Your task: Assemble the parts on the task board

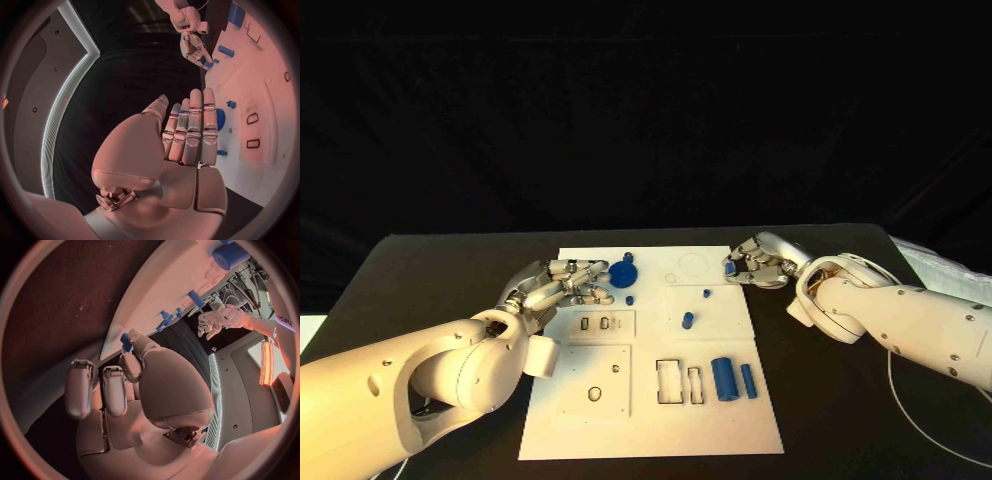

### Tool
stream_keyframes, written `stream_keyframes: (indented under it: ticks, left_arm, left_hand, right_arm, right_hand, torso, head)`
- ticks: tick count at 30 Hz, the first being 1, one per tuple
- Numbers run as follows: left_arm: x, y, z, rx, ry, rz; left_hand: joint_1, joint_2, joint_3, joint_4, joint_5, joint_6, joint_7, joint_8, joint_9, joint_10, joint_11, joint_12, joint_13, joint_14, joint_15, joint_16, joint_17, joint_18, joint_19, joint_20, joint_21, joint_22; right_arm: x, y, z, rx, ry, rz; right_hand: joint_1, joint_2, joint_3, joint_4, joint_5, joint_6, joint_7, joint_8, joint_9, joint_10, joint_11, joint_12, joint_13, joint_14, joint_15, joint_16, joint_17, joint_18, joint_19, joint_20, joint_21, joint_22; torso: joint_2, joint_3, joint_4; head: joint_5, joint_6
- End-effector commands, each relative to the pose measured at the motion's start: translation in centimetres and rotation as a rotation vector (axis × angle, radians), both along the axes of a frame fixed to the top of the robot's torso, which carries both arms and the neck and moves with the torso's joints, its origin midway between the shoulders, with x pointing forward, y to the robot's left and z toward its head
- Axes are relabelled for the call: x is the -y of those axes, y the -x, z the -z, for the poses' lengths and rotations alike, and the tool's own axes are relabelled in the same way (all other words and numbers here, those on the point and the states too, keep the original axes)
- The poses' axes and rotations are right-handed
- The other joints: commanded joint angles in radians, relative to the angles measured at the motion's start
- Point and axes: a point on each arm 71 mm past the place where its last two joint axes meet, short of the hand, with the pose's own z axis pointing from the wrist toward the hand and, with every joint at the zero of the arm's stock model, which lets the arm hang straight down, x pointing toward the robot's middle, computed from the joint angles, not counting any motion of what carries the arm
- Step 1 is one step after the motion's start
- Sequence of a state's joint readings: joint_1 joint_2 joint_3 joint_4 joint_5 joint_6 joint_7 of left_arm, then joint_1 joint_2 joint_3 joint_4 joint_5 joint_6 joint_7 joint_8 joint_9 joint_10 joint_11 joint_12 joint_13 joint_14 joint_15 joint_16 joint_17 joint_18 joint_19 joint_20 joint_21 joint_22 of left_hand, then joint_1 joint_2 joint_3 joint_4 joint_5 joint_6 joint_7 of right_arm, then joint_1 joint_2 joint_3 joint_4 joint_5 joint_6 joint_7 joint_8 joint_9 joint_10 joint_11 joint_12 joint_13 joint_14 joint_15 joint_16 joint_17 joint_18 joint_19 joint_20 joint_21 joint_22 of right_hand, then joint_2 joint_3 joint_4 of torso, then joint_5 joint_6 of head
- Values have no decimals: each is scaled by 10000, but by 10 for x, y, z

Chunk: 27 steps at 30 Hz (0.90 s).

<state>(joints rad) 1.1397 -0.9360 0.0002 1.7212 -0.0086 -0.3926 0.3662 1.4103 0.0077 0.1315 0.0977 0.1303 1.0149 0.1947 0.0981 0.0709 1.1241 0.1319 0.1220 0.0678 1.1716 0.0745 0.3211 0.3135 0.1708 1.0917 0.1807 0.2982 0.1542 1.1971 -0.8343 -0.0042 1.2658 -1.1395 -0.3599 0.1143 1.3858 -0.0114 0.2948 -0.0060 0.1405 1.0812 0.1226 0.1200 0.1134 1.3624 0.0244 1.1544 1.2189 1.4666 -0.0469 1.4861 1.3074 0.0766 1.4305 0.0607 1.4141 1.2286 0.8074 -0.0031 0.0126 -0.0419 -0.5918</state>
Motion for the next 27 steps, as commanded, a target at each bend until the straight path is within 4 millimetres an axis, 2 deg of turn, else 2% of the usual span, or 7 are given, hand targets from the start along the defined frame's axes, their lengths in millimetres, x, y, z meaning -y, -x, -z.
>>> stream_keyframes:
  ticks: [1,3,9,13,18,22,27]
  left_arm:
    - [0,-1,-1,100,138,190]
    - [-1,-1,0,116,128,152]
    - [-7,-5,1,164,84,13]
    - [-11,-8,2,209,50,-103]
    - [-21,-14,4,260,-41,-431]
    - [-28,-19,6,299,-123,-693]
    - [-30,-21,7,335,-141,-781]
  left_hand:
    - [-47,-66,42,16,42,-15,65,-31,-15,43,36,-64,-9,45,-8,-61,12,83,-9,-26,-63,9]
    - [-47,-66,42,16,42,-15,65,-31,-15,43,36,-64,-9,45,-8,-61,12,83,-9,-26,-63,9]
    - [-55,-71,43,19,40,-17,68,-36,-16,43,39,-73,-9,45,-4,-70,15,81,-10,-24,-66,9]
    - [-55,-71,43,19,40,-17,68,-36,-16,43,39,-73,-9,45,-4,-70,15,81,-10,-24,-66,9]
    - [-55,-71,46,18,41,-19,68,-38,-17,42,40,-78,-9,45,-3,-75,16,81,-11,-24,-67,8]
    - [-62,-78,59,15,41,-30,76,-54,-20,34,48,-108,-9,26,8,-113,20,76,-26,-16,-82,4]
    - [-70,-88,98,1,43,-37,89,-80,-22,34,65,-165,-5,-41,36,-221,23,67,-86,2,-132,-14]
  right_arm:
    - [-2,2,-7,107,-416,307]
    - [-5,4,-10,113,-516,296]
    - [-30,15,-19,66,-663,116]
    - [-57,22,-22,42,-552,-213]
    - [-100,33,-19,23,-267,-806]
    - [-136,40,-15,-32,12,-1274]
    - [-161,45,-9,-12,363,-1540]
  right_hand:
    - [3,196,93,2,-71,421,-229,85,165,-4,-88,-141,-81,749,-70,27,1190,-79,-10,-71,41,-30]
    - [-27,189,100,-2,-78,405,-225,75,164,-5,-89,-163,-96,748,-74,23,1185,-77,-13,-77,37,-39]
    - [-197,169,136,1,-131,329,-209,23,158,-57,-80,-357,-240,742,-76,3,1159,-74,-20,-93,22,-66]
    - [-280,169,217,-34,-144,281,-198,-21,153,-253,-74,-817,-596,720,-73,-60,1062,-68,-34,-94,0,-104]
    - [-349,161,262,-49,-141,266,-189,-43,152,-325,-68,-1021,-751,712,-69,-86,1027,-68,-35,-93,-7,-109]
    - [-386,155,276,-50,-149,262,-186,-51,152,-349,-65,-1098,-810,707,-68,-103,1001,-70,-29,-92,-3,-100]
    - [-443,107,283,-68,-160,272,-191,-57,156,-342,-66,-1132,-834,705,-69,-114,987,-67,-31,-92,-10,-115]
  torso:
    - [-21,-26,22]
    - [-29,-32,16]
    - [-109,-118,45]
    - [-172,-179,81]
    - [-269,-243,122]
    - [-336,-316,176]
    - [-358,-384,222]
  head:
    - [-26,17]
    - [-21,33]
    - [-4,5]
    - [25,-35]
    - [142,-156]
    - [238,-241]
    - [287,-324]
